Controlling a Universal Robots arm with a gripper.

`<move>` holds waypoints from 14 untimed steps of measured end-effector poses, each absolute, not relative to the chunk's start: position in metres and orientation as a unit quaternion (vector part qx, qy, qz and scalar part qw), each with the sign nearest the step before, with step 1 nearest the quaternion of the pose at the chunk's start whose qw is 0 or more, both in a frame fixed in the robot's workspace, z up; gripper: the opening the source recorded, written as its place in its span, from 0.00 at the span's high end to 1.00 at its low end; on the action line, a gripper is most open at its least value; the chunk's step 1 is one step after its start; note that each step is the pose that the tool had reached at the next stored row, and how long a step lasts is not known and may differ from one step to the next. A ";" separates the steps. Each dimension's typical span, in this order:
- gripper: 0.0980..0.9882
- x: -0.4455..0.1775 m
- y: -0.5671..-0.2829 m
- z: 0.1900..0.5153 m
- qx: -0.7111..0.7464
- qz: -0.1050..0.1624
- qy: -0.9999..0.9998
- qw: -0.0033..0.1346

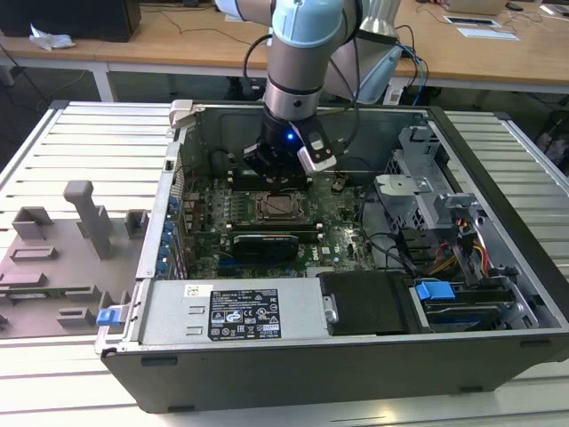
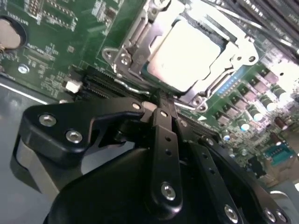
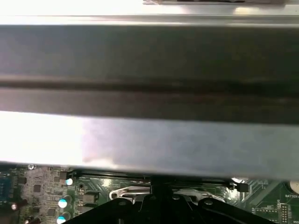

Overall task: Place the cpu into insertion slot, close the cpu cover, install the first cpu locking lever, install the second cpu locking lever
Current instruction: 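Install the first cpu locking lever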

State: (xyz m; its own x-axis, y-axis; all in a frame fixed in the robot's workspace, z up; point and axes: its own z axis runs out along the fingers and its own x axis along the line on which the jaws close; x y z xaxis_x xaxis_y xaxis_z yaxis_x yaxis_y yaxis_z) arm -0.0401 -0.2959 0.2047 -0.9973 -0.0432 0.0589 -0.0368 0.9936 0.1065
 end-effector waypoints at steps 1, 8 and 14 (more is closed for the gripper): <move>0.99 -0.040 -0.296 0.206 0.020 -0.053 -0.998 0.030; 0.99 -0.037 -0.294 0.206 0.020 -0.053 -0.998 0.030; 0.99 -0.026 -0.294 0.206 0.020 -0.053 -0.998 0.032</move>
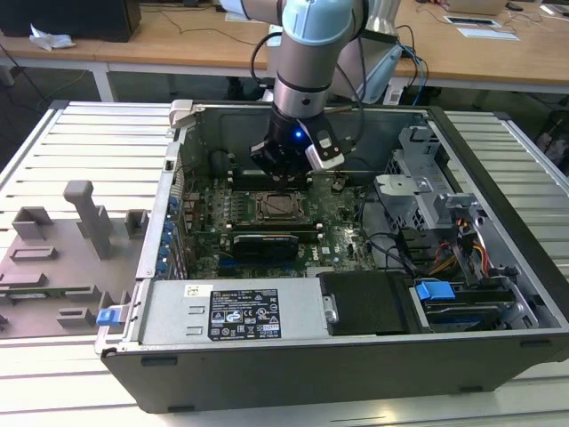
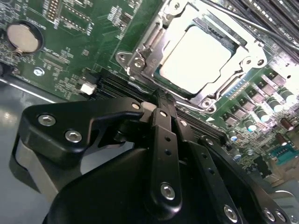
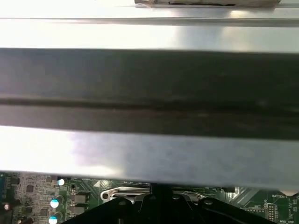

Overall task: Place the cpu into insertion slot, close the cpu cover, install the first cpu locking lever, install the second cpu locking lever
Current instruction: 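Install the first cpu locking lever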

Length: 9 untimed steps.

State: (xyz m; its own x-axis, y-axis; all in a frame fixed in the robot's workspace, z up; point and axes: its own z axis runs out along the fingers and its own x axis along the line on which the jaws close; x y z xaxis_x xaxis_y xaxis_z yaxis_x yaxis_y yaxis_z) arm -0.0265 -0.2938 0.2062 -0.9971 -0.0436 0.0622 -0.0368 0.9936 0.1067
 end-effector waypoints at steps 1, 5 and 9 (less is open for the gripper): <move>0.99 -0.026 -0.294 0.206 0.020 -0.053 -0.998 0.032; 0.99 -0.022 -0.294 0.205 0.020 -0.053 -0.998 0.034; 0.99 -0.018 -0.294 0.204 0.020 -0.053 -0.998 0.036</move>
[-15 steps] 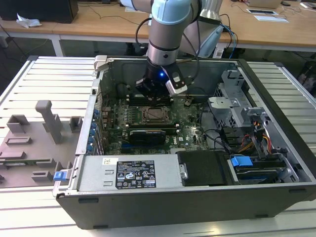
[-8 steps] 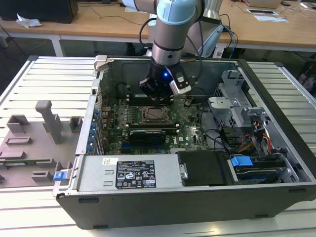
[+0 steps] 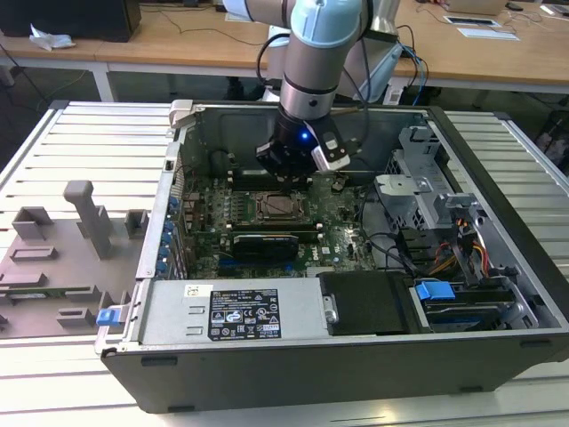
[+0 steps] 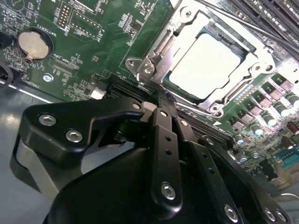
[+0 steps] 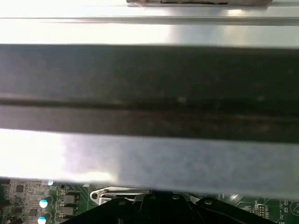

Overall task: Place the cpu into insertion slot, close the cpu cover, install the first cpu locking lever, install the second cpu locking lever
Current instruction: 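Install the first cpu locking lever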

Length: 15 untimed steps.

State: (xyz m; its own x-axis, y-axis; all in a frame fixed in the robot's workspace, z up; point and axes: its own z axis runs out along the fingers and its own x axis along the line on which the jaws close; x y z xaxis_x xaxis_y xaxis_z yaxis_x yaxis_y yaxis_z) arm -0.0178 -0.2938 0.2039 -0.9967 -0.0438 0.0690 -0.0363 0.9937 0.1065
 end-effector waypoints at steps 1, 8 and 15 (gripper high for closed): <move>0.99 -0.017 -0.294 0.204 0.020 -0.053 -0.998 0.036; 0.99 -0.017 -0.297 0.202 0.020 -0.053 -0.998 0.036; 0.99 -0.020 -0.297 0.204 0.020 -0.053 -0.998 0.035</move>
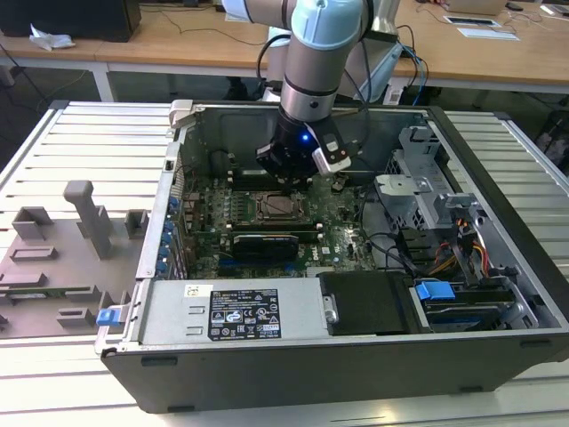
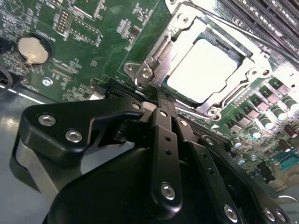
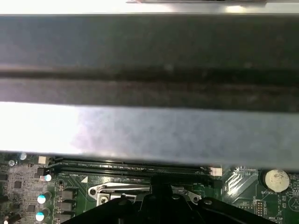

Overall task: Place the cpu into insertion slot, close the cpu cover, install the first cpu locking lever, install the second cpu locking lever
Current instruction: 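Install the first cpu locking lever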

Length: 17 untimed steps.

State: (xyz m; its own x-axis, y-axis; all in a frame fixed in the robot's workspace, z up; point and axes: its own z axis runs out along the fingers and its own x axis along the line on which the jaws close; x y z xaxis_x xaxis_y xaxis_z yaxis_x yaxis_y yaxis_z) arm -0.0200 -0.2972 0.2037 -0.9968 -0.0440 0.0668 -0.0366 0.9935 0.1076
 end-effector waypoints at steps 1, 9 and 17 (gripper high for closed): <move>0.99 -0.023 -0.297 0.204 0.020 -0.056 -0.998 0.034; 0.99 -0.035 -0.297 0.206 0.021 -0.071 -0.997 0.031; 0.99 -0.025 -0.296 0.206 0.021 -0.071 -0.997 0.033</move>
State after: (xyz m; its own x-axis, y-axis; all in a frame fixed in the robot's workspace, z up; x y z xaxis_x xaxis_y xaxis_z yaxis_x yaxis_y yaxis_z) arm -0.0253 -0.2955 0.2060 -0.9969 -0.0461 0.0630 -0.0367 0.9891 0.1423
